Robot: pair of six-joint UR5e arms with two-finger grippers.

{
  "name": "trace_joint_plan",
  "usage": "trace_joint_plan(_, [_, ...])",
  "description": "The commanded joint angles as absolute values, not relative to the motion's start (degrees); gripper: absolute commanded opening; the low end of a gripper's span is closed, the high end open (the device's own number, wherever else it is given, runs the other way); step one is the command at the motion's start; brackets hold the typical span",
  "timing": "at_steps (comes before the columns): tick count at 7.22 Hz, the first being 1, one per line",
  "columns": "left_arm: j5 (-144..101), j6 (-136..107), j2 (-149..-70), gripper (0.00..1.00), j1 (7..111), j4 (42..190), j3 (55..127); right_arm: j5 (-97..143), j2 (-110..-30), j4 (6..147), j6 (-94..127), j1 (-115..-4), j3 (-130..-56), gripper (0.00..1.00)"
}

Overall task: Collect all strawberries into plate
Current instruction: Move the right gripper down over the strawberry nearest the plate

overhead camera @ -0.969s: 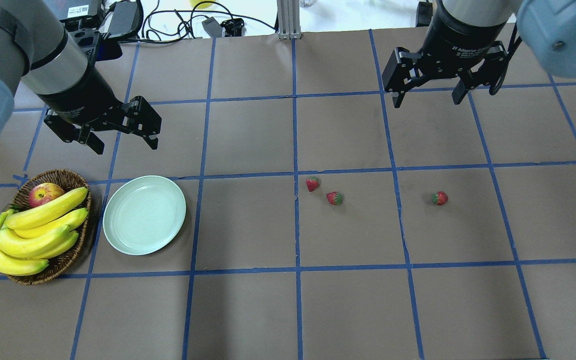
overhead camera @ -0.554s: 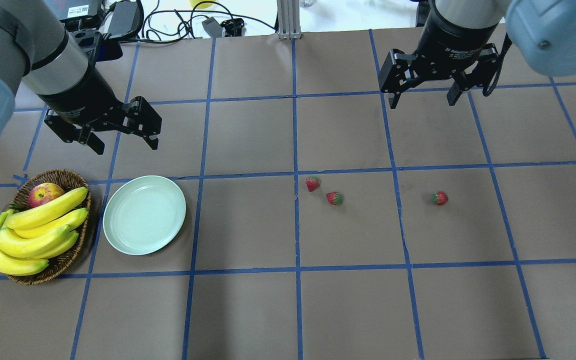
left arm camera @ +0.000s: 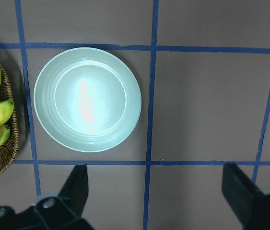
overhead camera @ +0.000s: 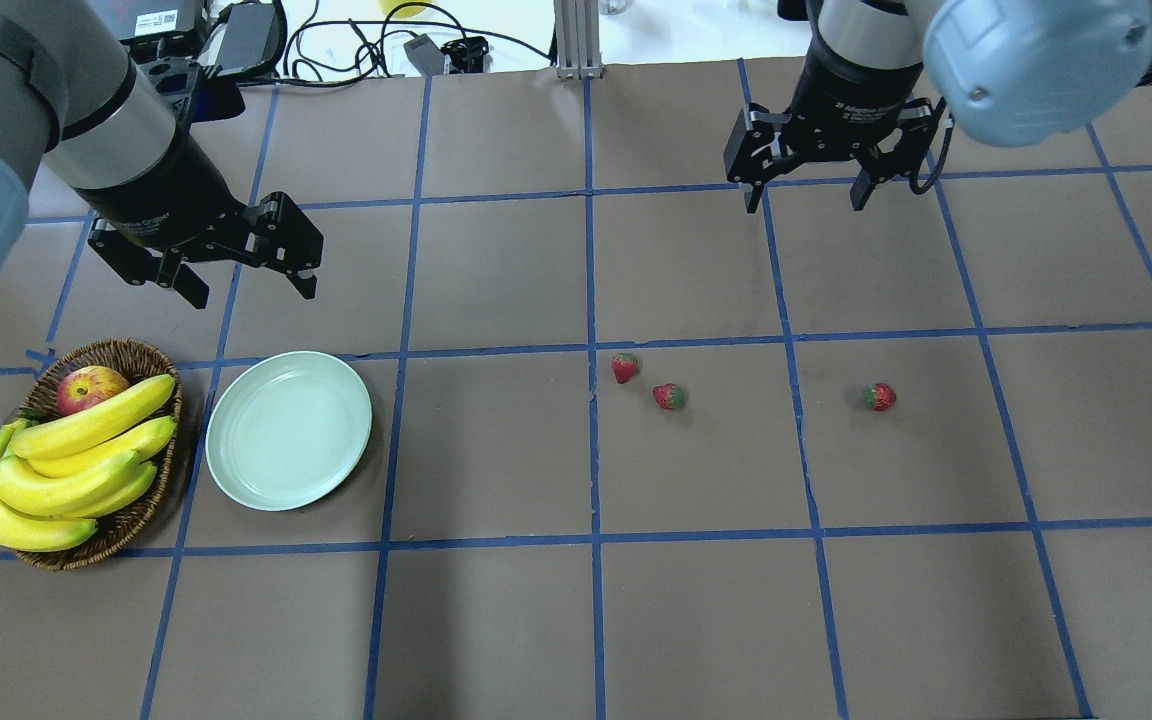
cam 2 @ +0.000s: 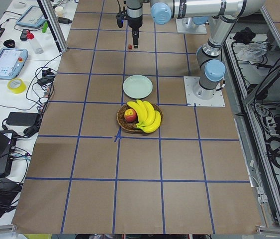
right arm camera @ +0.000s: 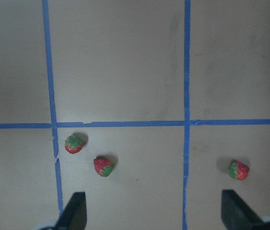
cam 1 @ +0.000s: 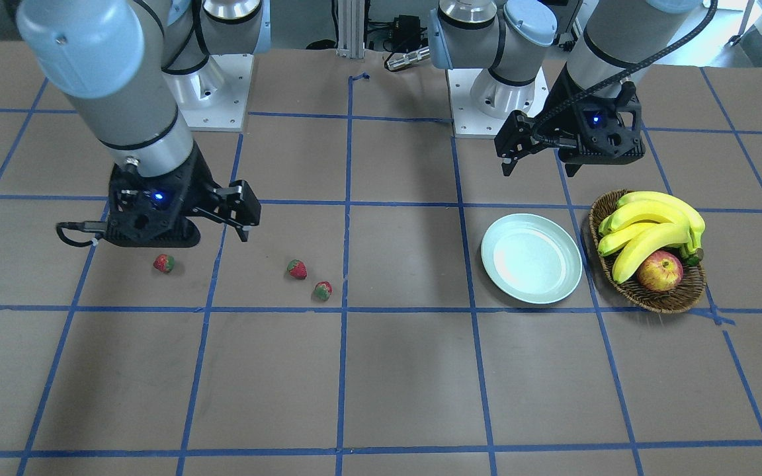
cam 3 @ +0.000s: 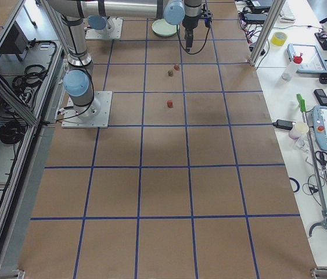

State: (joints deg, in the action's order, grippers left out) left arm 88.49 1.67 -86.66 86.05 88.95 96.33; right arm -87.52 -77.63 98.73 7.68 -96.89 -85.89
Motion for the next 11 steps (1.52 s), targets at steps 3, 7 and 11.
trace_joint_plan(3, [88.5, 1.7, -86.7, 1.00, 86.0, 89.0, 96.3, -85.3, -68.6, 122.1, 11.8, -106.4, -96.1, 1.00])
trace_joint_plan(7, [88.5, 1.7, -86.7, 1.00, 86.0, 89.0, 96.4, -85.3, -64.2, 134.7, 12.0, -107.9, -105.3, 0.93])
trace_joint_plan(11, [88.5, 1.7, -86.7, 1.00, 86.0, 89.0, 96.4, -85.2, -62.8, 135.7, 12.1, -108.6, -105.5, 0.51])
